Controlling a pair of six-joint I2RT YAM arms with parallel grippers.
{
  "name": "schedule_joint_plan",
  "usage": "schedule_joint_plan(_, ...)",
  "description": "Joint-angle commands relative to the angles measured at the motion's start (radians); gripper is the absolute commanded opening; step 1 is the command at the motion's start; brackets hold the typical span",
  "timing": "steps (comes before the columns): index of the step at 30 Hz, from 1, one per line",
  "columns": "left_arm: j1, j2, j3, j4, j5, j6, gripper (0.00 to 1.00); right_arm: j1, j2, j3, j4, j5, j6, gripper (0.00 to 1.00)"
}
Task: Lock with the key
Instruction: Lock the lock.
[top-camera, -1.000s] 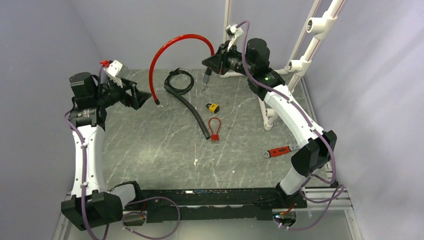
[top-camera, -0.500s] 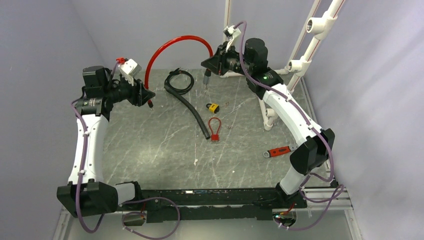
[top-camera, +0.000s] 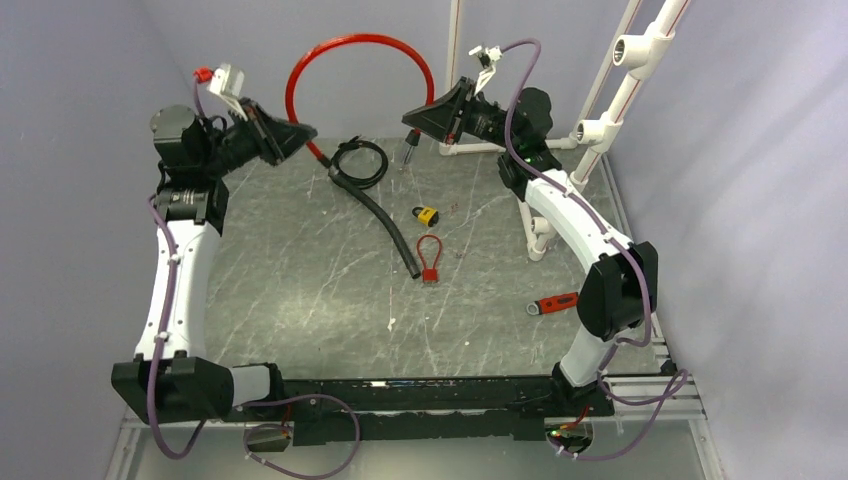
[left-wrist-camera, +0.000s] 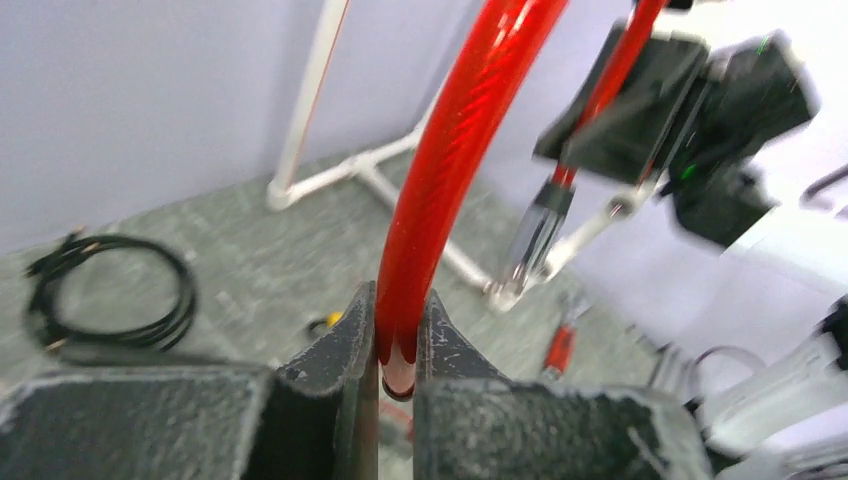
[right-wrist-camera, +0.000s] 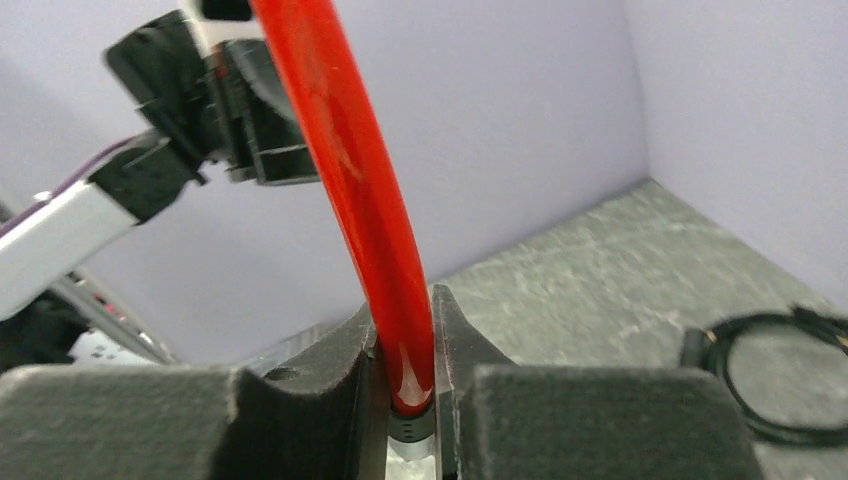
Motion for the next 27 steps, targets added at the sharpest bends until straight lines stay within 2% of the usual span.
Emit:
schedule_joint_plan(1,-0.053,0.073,0.122,0.252,-0.116,-0.473,0.0,0.022,-0.026,0.052,0.344,-0.073,0.139,0.0)
schedule_joint_plan(5,-0.085,0.151,0.24,0.166,-0.231,-0.661,0.0,0.043,-0.033,0.061,0.387,-0.074,0.151,0.0)
schedule_joint_plan(11,-0.149,0.205,0.325,0.095,-0.295,-0.859,0.0,0.07,-0.036,0.086,0.381,-0.071,0.12,0.0)
schedule_joint_plan(17,-0.179,0.207,0.286,0.159,-0.268,-0.884,0.0,0.074,-0.029,0.102,0.337,-0.048,0.089,0.0)
schedule_joint_plan(27,-0.232,0.19,0.239,0.148,-0.257,-0.843,0.0,0.074,-0.007,0.127,0.34,-0.037,0.097,0.0)
